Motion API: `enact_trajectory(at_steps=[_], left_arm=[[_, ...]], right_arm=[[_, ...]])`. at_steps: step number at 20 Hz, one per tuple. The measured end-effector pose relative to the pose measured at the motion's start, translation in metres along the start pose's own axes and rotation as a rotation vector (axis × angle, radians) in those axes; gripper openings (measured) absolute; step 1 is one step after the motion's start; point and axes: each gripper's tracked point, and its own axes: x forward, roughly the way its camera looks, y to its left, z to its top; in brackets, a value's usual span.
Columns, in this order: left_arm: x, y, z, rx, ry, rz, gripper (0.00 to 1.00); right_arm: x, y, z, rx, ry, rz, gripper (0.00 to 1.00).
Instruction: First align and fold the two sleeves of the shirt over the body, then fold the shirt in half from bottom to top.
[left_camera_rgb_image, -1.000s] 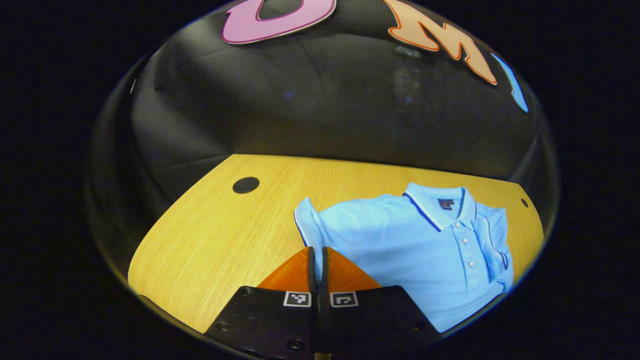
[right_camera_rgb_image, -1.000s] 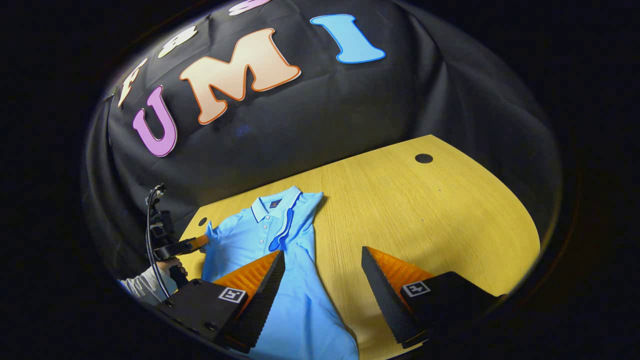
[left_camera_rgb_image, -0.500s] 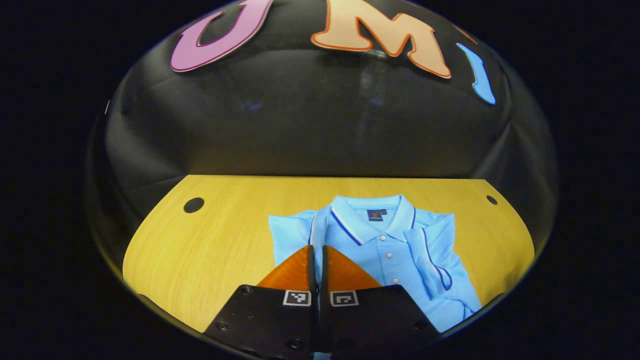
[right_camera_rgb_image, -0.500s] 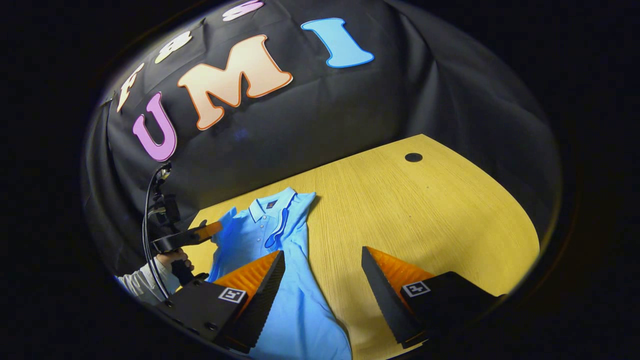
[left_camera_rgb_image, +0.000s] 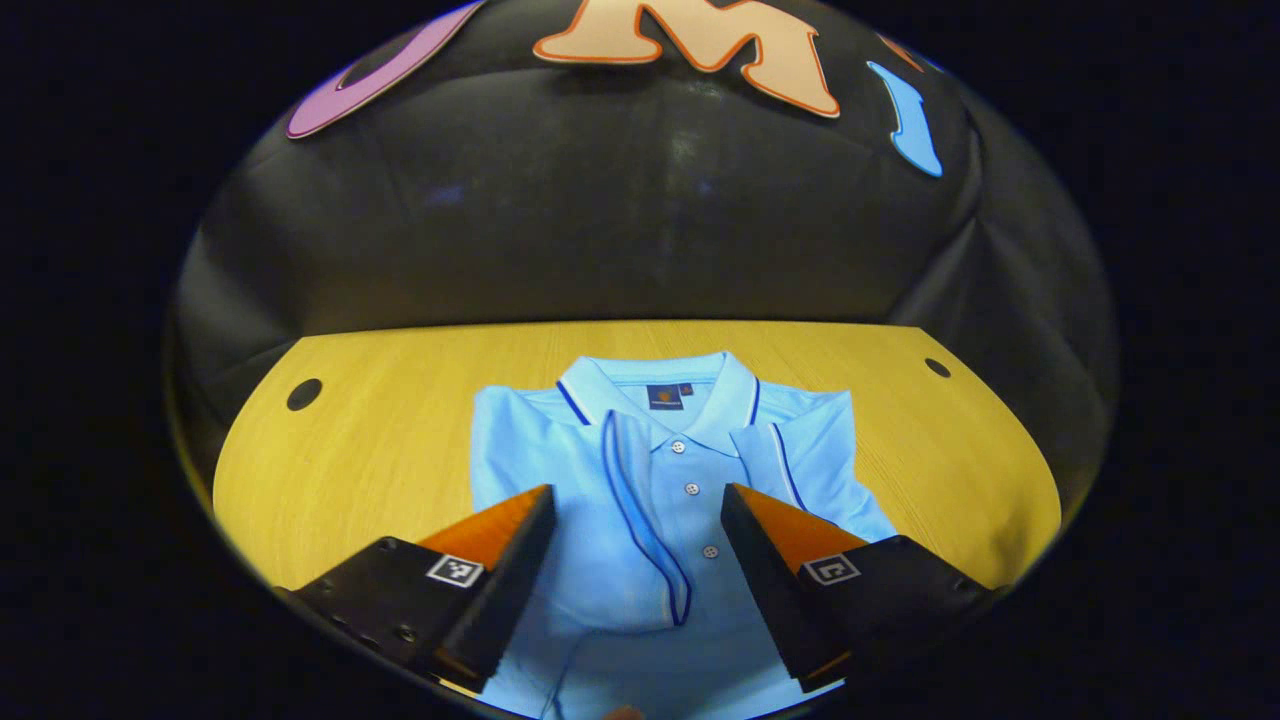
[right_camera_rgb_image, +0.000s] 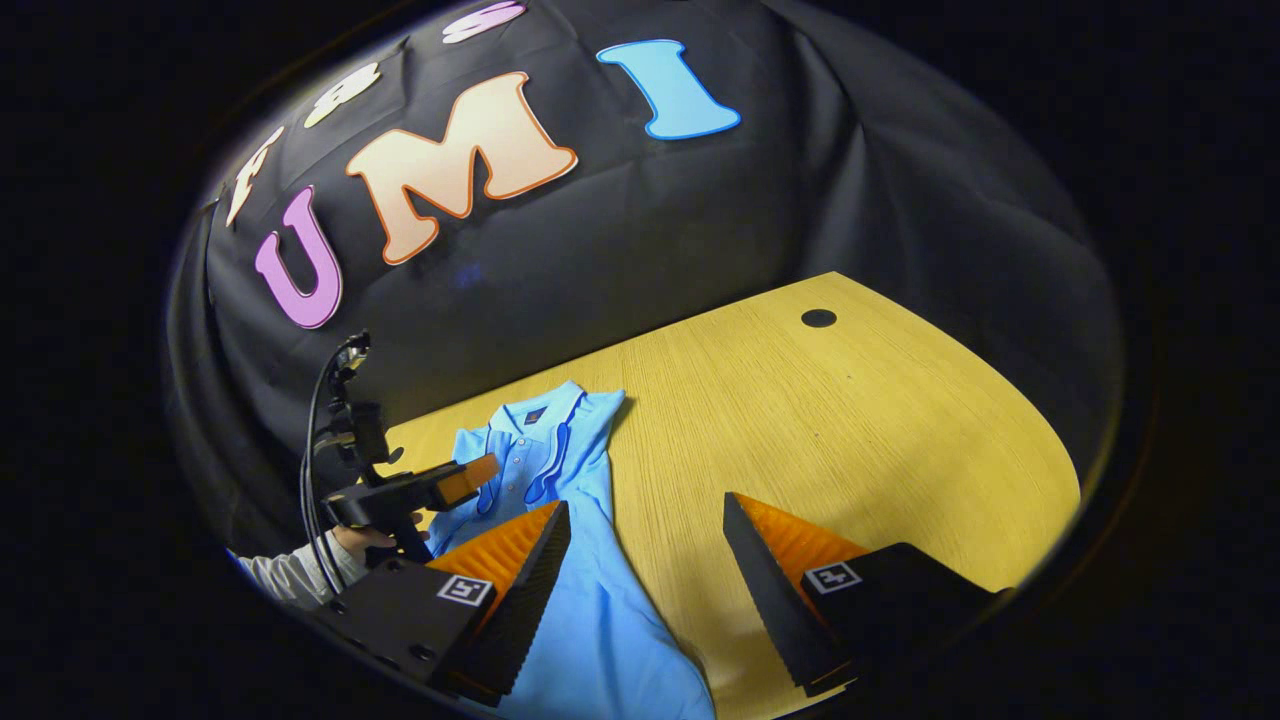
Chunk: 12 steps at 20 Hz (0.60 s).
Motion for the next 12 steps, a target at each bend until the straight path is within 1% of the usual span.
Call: enact_trajectory(at_steps=[1,2,3,4,7,10,12], left_arm=[[-0.012,0.004,0.005,-0.010,-0.024,-0.001,0.95],[-0.028,0.009,0.010,-0.021,-0.052,0.010,0.94],[-0.045,0.014,0.014,-0.028,-0.077,0.019,0.95],[-0.062,0.018,0.014,-0.029,-0.093,0.027,0.95],[-0.123,0.038,0.009,-0.004,-0.132,0.072,0.96],[-0.182,0.042,-0.006,0.001,-0.161,0.063,0.95],[-0.216,0.047,-0.022,0.029,-0.171,0.071,0.95]], right_arm=[[-0.003,0.004,-0.001,-0.013,-0.012,0.003,0.97],[-0.008,0.008,-0.003,-0.035,-0.022,0.008,0.97],[-0.014,0.010,-0.007,-0.063,-0.029,0.012,0.91],[-0.021,0.013,-0.009,-0.095,-0.041,0.019,0.97],[-0.042,0.026,-0.026,-0.172,-0.058,0.052,0.97],[-0.068,0.028,-0.049,-0.210,-0.058,0.053,0.97],[-0.086,0.026,-0.068,-0.225,-0.046,0.054,0.97]])
